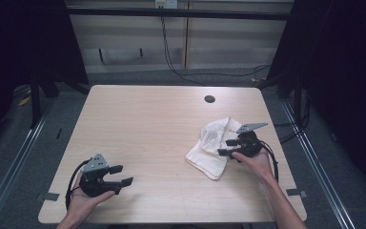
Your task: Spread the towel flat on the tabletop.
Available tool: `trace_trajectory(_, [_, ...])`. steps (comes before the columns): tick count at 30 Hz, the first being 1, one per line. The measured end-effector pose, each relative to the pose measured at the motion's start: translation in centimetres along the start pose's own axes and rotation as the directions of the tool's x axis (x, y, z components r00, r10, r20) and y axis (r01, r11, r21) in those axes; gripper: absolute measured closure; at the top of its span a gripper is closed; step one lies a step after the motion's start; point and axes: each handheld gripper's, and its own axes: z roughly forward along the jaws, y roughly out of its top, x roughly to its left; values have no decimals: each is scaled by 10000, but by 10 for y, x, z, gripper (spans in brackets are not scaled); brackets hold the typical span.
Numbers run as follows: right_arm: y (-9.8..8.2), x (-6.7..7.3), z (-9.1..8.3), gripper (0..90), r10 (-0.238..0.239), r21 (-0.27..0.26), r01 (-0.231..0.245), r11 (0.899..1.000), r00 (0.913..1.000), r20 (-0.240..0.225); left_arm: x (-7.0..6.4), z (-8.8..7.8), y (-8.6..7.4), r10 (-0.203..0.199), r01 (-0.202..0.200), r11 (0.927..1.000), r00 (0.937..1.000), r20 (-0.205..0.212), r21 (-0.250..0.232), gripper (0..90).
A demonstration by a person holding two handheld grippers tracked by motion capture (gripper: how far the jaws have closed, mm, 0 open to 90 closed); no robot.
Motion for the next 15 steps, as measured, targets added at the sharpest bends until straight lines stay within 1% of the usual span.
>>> trace_trajectory(2, [-2, -2, 3, 343, 15, 48, -15, 10000, 10000, -21, 0, 0, 0, 13, -13, 10000, 10000, 15, 16, 354])
trace_trajectory(3, [-5, -3, 9, 327, -83, 367, 80, 9993, 9999, 81, -1, 2, 0, 73, -73, 10000, 10000, 44, 67, 354])
trace_trajectory(4, [-6, -2, 10, 314, -144, 454, 137, 9989, 9998, 134, -1, 2, 0, 73, -73, 10000, 10000, 44, 67, 354])
trace_trajectory(7, [-6, -3, 13, 297, -45, 595, 32, 9982, 9997, 221, -2, 1, 0, 172, -173, 9998, 9997, 170, 63, 357])
trace_trajectory(8, [-6, -3, 13, 297, -45, 595, 32, 9982, 9997, 221, -2, 1, 0, 172, -173, 9998, 9997, 170, 63, 365])
trace_trajectory(9, [-7, -4, 16, 298, -63, 550, 46, 9985, 9995, 322, -2, 1, 0, 239, -241, 9997, 9995, 216, 72, 366])
trace_trajectory(10, [-7, -4, 16, 298, -63, 550, 46, 9985, 9995, 322, -3, 1, 0, 235, -236, 9997, 9995, 213, 72, 366])
trace_trajectory(11, [-8, -5, 18, 300, -109, 661, 93, 9978, 9996, 249, -3, 1, 0, 251, -252, 9997, 9994, 220, 71, 366])
trace_trajectory(12, [-9, -6, 20, 302, -159, 759, 138, 9970, 9995, 274, -3, 1, 0, 267, -269, 9996, 9994, 206, 77, 366])
trace_trajectory(13, [-10, -5, 21, 318, -334, 792, 300, 9964, 9986, 408, -2, 0, 0, 293, -294, 9995, 9994, 201, 70, 366])
trace_trajectory(14, [-11, -4, 21, 340, -421, 756, 390, 9964, 9984, 389, -2, 0, 0, 293, -294, 9995, 9994, 201, 70, 365])
trace_trajectory(15, [-11, -2, 21, 388, -615, 843, 564, 9948, 9964, 589, -2, 0, 0, 238, -239, 9997, 9996, 152, 39, 365])
